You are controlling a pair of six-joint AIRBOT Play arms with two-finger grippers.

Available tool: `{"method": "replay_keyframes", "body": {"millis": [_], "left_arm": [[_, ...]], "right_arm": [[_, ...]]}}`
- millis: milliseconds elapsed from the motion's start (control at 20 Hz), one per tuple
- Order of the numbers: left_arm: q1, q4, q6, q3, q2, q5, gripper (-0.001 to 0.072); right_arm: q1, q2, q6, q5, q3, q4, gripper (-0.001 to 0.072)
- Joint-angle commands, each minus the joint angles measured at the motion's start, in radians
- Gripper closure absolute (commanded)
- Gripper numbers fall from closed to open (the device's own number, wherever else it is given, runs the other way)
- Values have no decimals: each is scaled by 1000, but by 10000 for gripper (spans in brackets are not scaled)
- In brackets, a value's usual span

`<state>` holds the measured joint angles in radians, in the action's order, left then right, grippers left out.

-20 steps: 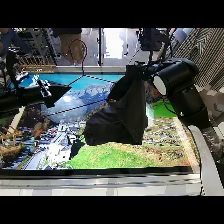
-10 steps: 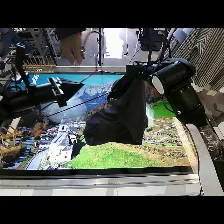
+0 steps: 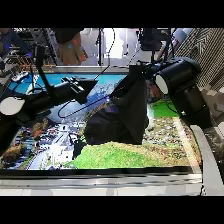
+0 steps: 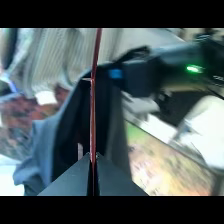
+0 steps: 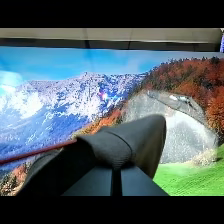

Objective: Fold the clothes and pants, and hang the long-sleeved shirts on hangers.

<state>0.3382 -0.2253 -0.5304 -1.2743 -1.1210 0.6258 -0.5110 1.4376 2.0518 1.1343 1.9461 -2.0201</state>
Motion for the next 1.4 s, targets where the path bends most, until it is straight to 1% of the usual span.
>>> {"method": "replay_keyframes", "body": {"millis": [0, 150, 250, 350, 400, 500, 600, 800, 950, 1000, 1050, 1100, 1150, 1200, 1250, 1350], "left_arm": [[77, -39, -47, 8, 1, -201, 698], [98, -36, -47, 8, 15, -249, 699], [106, -37, -46, 8, 15, -220, 698], [107, -37, -46, 8, 2, -149, 698], [107, -37, -45, 8, -6, -143, 698], [106, -37, -36, 8, -15, -177, 698], [106, -36, 15, 7, -13, -208, 698], [100, -36, 23, 6, 3, -208, 698], [52, -2, 66, 6, 47, -202, 697], [25, 57, 116, 6, 55, -176, 697], [-5, 145, 174, 6, 51, -121, 697], [-41, 248, 238, 6, 37, -20, 697], [-72, 322, 280, 6, 18, 81, 697], [-93, 348, 315, 6, 0, 158, 697], [-104, 336, 333, 6, -17, 213, 697], [-113, 325, 401, 6, -53, 323, 696]], "right_arm": [[0, -32, 0, 29, 1, -8, 696], [0, -40, 0, 29, 1, -6, 696], [-3, -40, -1, 22, 1, 10, 696], [-24, -48, -17, 14, 1, 27, 696], [-41, -55, -45, 18, 1, 46, 696], [-80, -80, -72, 47, 1, 81, 696], [-121, -110, -83, 56, 1, 90, 696], [-170, -173, -85, 52, 1, 93, 696], [-188, -209, -137, 60, 1, 148, 695], [-188, -215, -176, 59, 1, 196, 695], [-188, -216, -245, 58, 1, 259, 696], [-188, -214, -341, 59, 0, 320, 697], [-188, -213, -434, 56, 1, 378, 696], [-188, -215, -508, 51, 1, 407, 696], [-188, -217, -581, 45, 1, 430, 696], [-188, -225, -745, 22, 1, 455, 695]]}}
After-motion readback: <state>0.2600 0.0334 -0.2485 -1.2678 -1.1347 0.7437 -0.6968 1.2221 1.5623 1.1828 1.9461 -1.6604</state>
